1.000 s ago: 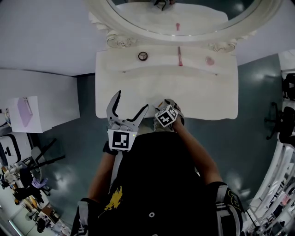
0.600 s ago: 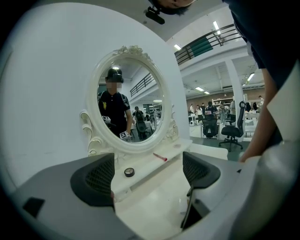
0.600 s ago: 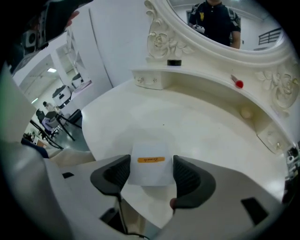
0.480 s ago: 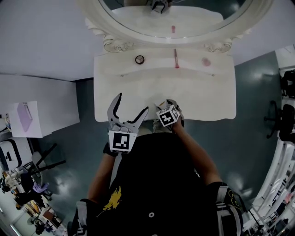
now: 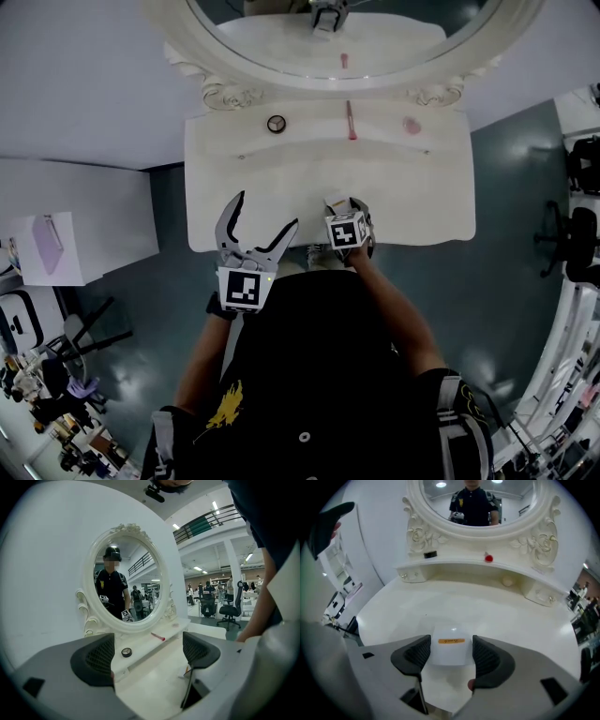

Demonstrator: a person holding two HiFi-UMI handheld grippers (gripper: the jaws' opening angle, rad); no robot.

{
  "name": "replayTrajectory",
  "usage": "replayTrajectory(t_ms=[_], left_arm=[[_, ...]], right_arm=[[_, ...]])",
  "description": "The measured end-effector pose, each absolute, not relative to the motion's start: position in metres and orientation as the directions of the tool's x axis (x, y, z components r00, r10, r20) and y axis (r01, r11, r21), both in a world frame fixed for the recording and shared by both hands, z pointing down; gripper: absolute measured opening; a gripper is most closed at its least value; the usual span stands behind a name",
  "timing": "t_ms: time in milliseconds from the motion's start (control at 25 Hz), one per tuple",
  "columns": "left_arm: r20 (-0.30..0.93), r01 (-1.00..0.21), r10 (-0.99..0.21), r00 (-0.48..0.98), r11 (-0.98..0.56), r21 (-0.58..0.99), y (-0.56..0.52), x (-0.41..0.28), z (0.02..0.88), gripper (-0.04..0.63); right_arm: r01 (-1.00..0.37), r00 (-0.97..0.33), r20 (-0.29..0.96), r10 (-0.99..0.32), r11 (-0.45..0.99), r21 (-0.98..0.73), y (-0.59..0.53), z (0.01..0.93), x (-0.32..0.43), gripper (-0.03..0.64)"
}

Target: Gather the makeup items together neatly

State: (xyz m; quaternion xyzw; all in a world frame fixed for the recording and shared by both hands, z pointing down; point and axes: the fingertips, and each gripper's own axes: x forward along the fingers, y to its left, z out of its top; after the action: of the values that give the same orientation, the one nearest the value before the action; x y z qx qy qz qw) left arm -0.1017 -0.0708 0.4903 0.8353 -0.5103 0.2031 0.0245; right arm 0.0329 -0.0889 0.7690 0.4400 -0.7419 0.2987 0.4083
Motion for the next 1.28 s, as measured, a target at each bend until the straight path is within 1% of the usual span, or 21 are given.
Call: replayTrajectory(t_ms=[120,200,600,840,1120,1280], left_arm=[[0.364,-0.863,-0.843,0.396,-0.477,-0.166,-0.07,-0.1,0.49,0.457],[0.364,-0.861,-0.844,0.394,-0.477,-0.174,-0.071,-0.1,0.487,0.457],[0.393,-0.865,-0.836,0.384,-0.474,-0.165,-0.068,-0.102,0.495,0.456],[0.404,-0.873,-0.837,0.369,-0.462,-0.159,-0.065,-0.109,0.497,0.456],[0.41,-0.874,-0.837,0.364,-0.458,-0.161,-0.066,-0.111,0.499,0.456],[0.406,-0.874,-0.837,0.367,-0.459,-0.157,-0.066,-0.112,0.5,0.456]], right_arm=[[-0.939,-0.254,0.86,-0.443,0.327,-0.109,-0.098,0.768,0.042,0.295],[-0.948,-0.246,0.855,-0.457,0.296,-0.114,-0.104,0.767,0.043,0.295],[-0.971,-0.174,0.857,-0.485,0.23,-0.067,-0.144,0.779,0.045,0.295],[-0.979,-0.175,0.852,-0.493,0.176,-0.099,-0.164,0.778,0.042,0.295],[-0.986,-0.151,0.836,-0.527,0.138,-0.091,-0.173,0.778,0.041,0.295],[-0.989,-0.134,0.851,-0.508,0.126,-0.081,-0.171,0.782,0.04,0.301]])
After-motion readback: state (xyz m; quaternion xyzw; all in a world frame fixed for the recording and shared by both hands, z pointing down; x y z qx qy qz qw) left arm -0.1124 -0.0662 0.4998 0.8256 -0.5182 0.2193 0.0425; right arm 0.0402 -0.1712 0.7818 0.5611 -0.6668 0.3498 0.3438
